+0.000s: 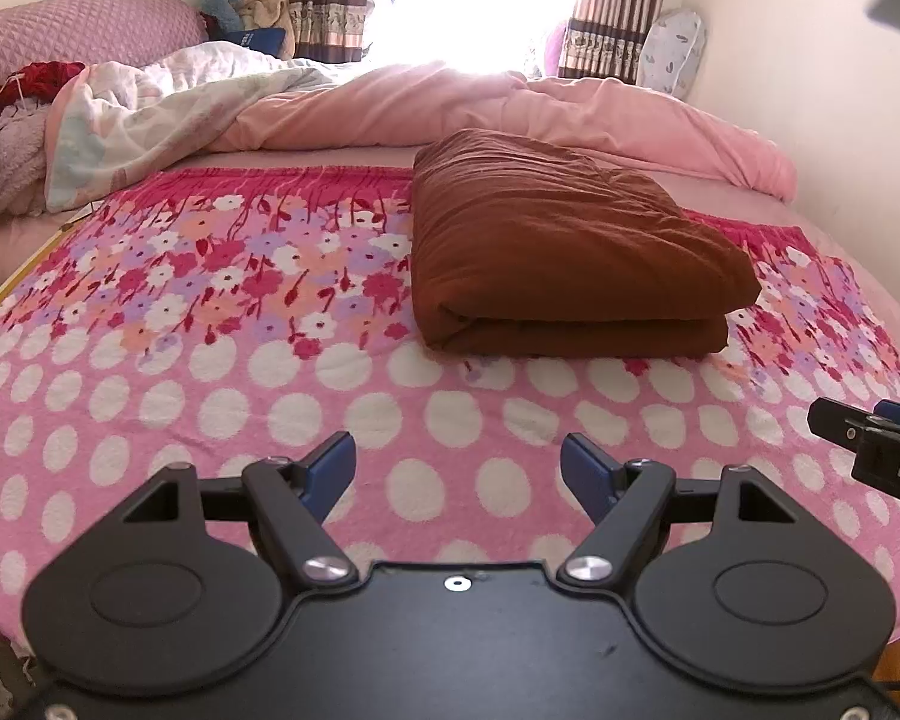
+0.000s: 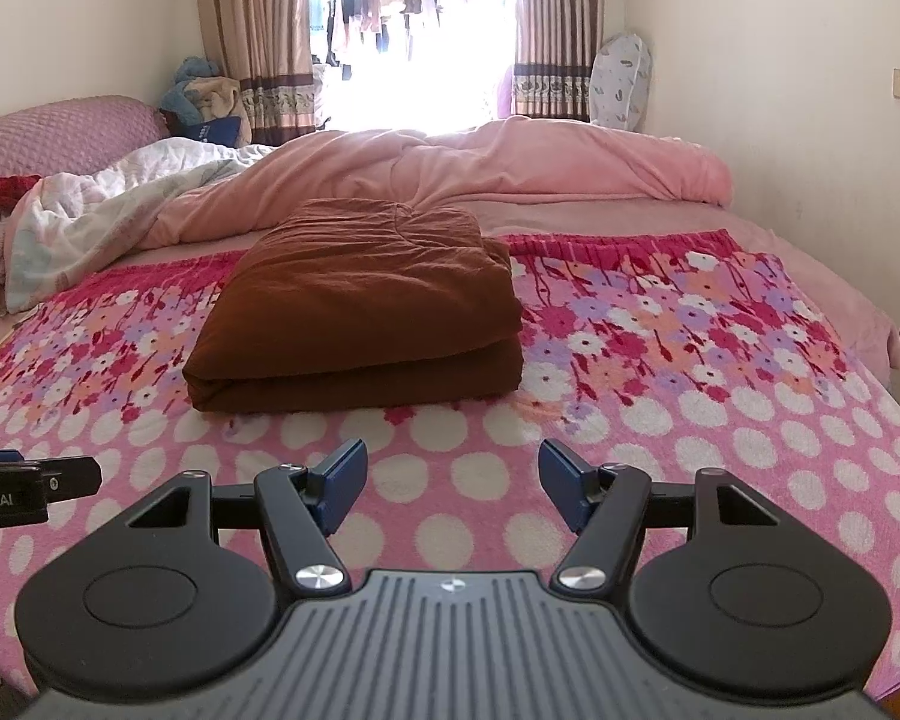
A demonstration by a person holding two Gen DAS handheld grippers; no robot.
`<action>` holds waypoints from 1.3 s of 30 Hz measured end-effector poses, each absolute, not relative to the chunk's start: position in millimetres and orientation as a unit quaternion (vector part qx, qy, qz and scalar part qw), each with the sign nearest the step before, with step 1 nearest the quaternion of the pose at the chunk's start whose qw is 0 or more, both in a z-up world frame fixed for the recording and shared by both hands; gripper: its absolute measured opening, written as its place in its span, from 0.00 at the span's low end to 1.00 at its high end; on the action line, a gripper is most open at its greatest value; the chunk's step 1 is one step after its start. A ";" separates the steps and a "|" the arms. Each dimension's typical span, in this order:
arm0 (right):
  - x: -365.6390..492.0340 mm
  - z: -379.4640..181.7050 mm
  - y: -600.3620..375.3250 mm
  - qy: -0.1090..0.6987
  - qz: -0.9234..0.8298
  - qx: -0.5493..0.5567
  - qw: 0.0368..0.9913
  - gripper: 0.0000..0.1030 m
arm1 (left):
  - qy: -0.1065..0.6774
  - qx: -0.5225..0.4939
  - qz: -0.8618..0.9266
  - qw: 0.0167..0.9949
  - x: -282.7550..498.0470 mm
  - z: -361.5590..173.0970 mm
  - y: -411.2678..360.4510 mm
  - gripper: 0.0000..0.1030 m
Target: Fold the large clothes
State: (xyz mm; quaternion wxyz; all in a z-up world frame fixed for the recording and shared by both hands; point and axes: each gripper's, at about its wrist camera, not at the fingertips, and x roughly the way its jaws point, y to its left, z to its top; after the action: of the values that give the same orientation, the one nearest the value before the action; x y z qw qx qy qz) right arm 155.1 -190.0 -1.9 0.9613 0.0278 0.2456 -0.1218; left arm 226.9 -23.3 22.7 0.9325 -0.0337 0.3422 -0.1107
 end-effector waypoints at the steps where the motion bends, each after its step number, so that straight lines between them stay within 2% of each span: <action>1: 154.7 -1.9 -189.6 0.246 -0.122 0.028 0.961 0.75 | 0.342 -0.034 -0.111 0.933 226.7 22.8 -23.1 0.75; 39: 156.1 -5.3 -194.2 0.253 -0.121 0.028 0.959 0.75 | 0.346 -0.031 -0.112 0.931 227.0 21.3 -23.5 0.75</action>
State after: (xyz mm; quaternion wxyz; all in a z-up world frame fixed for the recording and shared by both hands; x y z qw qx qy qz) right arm 156.1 -194.2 -5.3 0.9595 0.0278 0.2527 -0.1215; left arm 227.0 -23.5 21.4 0.9309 -0.0309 0.3461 -0.1125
